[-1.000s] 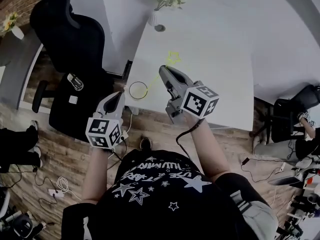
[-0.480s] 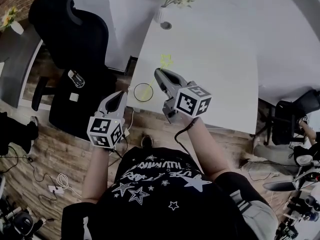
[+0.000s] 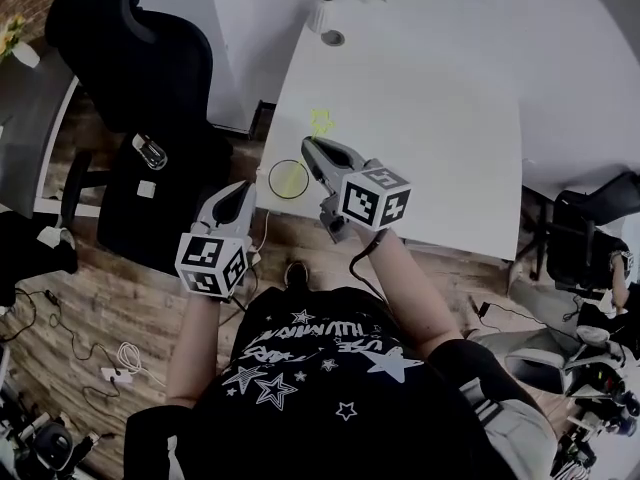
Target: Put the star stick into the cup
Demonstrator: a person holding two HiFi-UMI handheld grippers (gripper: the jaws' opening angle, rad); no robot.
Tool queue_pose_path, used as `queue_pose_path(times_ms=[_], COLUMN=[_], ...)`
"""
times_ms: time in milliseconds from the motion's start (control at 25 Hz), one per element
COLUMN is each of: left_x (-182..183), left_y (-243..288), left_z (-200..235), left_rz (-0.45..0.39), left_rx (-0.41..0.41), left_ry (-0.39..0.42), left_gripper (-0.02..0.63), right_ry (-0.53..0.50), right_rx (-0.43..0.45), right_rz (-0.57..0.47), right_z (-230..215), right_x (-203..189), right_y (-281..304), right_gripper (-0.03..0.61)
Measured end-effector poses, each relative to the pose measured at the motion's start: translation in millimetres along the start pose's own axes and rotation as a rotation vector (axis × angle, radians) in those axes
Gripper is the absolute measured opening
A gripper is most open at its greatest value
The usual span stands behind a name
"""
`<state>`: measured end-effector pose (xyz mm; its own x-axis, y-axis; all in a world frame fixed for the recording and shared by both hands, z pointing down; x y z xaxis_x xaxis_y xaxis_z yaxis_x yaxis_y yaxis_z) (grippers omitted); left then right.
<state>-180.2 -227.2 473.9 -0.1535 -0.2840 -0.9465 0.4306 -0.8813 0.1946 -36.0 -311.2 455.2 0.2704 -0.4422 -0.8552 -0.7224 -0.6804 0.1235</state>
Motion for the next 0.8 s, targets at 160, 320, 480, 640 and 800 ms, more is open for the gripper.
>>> queue_pose_path(times_ms=[160, 320, 480, 640, 800], left_x=[-2, -2, -2, -1, -2], left_y=[-1, 0, 0, 0, -1], left_z=[-3, -2, -3, -4, -11], left_rz=[0.004, 0.002, 0.001, 0.005, 0.009], left_rx=[-0.009, -0.005, 0.003, 0.006, 0.003], left_ry=[0.001, -0.001, 0.001, 0.002, 0.008], left_gripper=[0.003, 0.003, 0.003, 0.003, 0.003], right_ry=[0.004, 0.008, 0.007, 0.012, 0.024], right_rx=[-0.023, -0.044, -0.052, -0.058, -0.066], right_rz=[0.0, 0.007, 0.02, 0.038, 0.05], right_z=[-4, -10, -15, -17, -20], right_x=[-2, -4, -6, -10, -14], right_y=[1, 3, 4, 2, -7], right_gripper=[0.023, 0.028, 0.042, 0.1, 0.127])
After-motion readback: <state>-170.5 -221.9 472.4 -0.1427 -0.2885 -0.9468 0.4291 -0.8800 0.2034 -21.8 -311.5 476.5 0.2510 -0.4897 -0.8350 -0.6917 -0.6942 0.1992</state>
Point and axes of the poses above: the fingertips, and each gripper's own axes: y forward along the fingers, z to its left, x out of its top, the point moved 4 cm from there along -y, backward along the fingers, and after that the axes turned 9 degrees about -z, right-handed, at the moved point
